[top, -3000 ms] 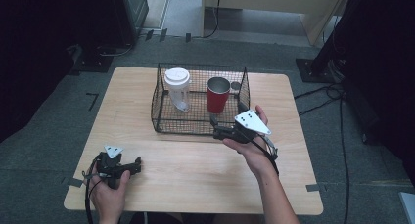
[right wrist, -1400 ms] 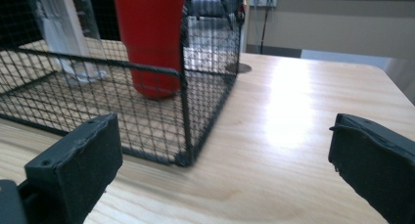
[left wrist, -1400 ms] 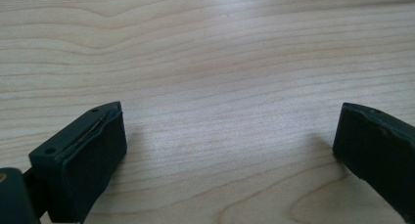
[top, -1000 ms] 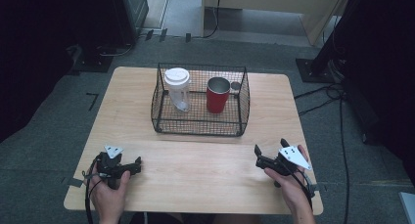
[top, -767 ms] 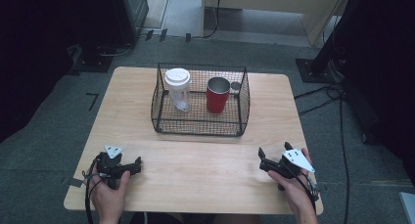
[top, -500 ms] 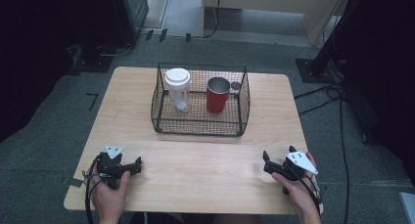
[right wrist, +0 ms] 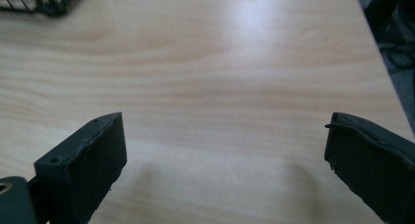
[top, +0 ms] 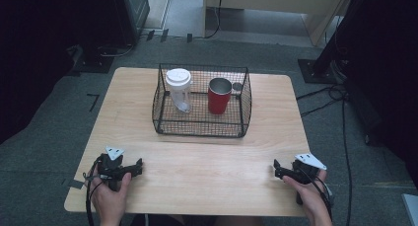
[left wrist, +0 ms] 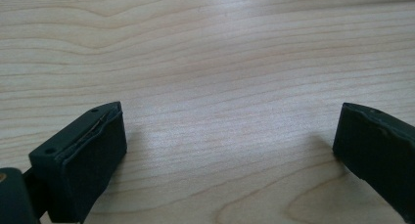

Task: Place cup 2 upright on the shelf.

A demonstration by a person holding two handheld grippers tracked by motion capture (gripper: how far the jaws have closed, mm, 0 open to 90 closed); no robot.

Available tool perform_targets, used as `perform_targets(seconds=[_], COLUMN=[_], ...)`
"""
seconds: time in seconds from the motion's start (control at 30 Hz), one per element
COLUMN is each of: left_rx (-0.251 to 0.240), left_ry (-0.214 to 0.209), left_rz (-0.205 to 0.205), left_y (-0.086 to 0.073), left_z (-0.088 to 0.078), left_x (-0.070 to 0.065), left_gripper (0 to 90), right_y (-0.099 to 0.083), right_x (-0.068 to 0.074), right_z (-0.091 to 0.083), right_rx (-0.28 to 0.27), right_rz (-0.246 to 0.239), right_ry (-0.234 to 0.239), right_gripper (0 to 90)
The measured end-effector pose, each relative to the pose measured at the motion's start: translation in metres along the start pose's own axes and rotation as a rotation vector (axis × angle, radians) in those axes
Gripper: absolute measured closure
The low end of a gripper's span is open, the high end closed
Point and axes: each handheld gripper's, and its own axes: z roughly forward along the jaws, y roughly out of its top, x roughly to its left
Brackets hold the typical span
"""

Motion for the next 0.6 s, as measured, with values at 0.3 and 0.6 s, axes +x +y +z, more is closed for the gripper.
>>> perform_targets(seconds=[0.3, 0.6], left_rx=[0.0, 0.001], left_ry=[0.0, -0.003], left_rz=[0.0, 0.004], left_y=[0.0, -0.0003], left_z=[0.0, -0.0002], left_x=[0.0, -0.0008], left_gripper=[0.1, 0.1], right_y=[-0.0028, -0.0062], right_x=[-0.0013, -0.0059], right_z=[0.0002, -0.004], right_rx=[0.071, 0.074], right_rz=[-0.023, -0.032], right_ry=[0.025, 0.033], right_gripper=[5.1, 4.7])
